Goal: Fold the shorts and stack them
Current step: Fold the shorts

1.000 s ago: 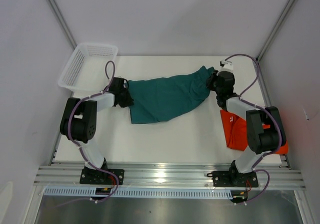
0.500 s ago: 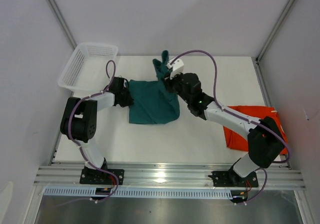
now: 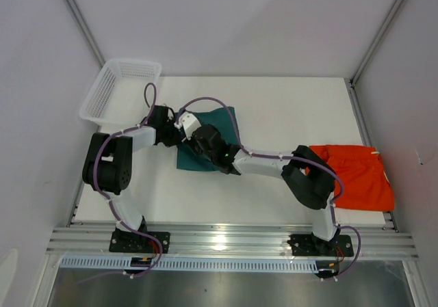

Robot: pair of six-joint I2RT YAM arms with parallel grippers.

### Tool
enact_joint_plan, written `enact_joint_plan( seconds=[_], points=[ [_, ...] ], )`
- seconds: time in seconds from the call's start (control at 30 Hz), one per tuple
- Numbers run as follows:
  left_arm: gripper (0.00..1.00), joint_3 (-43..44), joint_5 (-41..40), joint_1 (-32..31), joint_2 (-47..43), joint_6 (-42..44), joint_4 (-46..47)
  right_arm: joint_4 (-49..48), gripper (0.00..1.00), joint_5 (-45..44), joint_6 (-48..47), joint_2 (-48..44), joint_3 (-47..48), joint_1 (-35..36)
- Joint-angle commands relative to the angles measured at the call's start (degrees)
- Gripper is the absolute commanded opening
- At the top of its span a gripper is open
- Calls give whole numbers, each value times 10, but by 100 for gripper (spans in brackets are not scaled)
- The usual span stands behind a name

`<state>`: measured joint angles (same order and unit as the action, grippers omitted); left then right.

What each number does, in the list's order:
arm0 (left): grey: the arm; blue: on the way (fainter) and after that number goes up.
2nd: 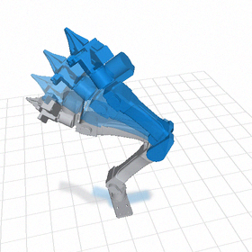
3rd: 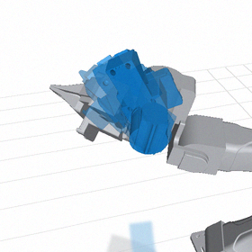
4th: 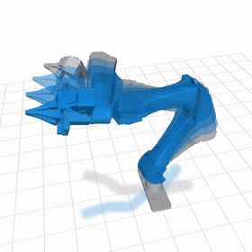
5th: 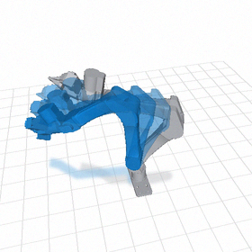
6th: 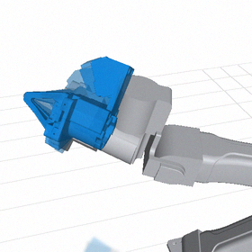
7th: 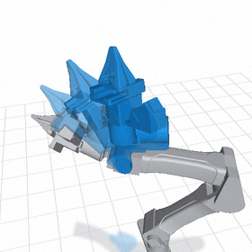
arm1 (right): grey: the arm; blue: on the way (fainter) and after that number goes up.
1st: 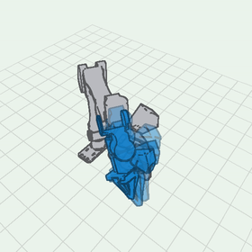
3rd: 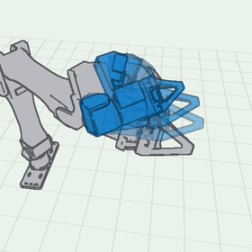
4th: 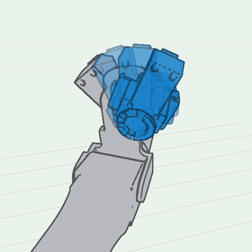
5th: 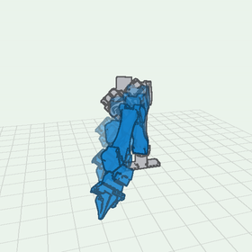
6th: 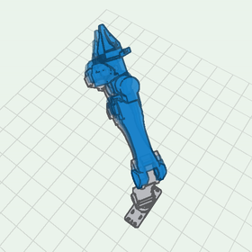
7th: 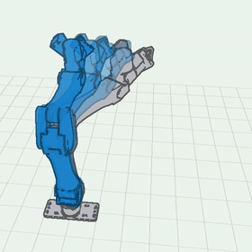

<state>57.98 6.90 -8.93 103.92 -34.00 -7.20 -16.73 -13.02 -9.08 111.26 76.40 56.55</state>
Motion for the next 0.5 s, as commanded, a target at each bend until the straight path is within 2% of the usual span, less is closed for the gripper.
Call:
enact_joint_plan(
  seconds=[0.0, 0.13, 0.27, 0.33, 0.4, 0.47],
  points=[
    [0, -3, 26, 4, 8, 2, 10, -13, 0, -55, -8, 25, 41, 22],
    [0, -9, 43, 11, -1, -3, 13, -10, 0, -89, -8, 58, 54, 40],
    [0, -11, 50, 23, -29, -9, -4, -14, 0, -88, 5, 65, 50, 46],
    [0, -19, 52, 36, -62, -16, -11, -15, 4, -90, 6, 66, 49, 50],
    [2, -24, 53, 48, -86, -20, -16, -16, 15, -89, 4, 65, 48, 52],
    [6, -22, 51, 52, -116, -22, -26, -26, 37, -78, 5, 61, 42, 57]
  ],
)
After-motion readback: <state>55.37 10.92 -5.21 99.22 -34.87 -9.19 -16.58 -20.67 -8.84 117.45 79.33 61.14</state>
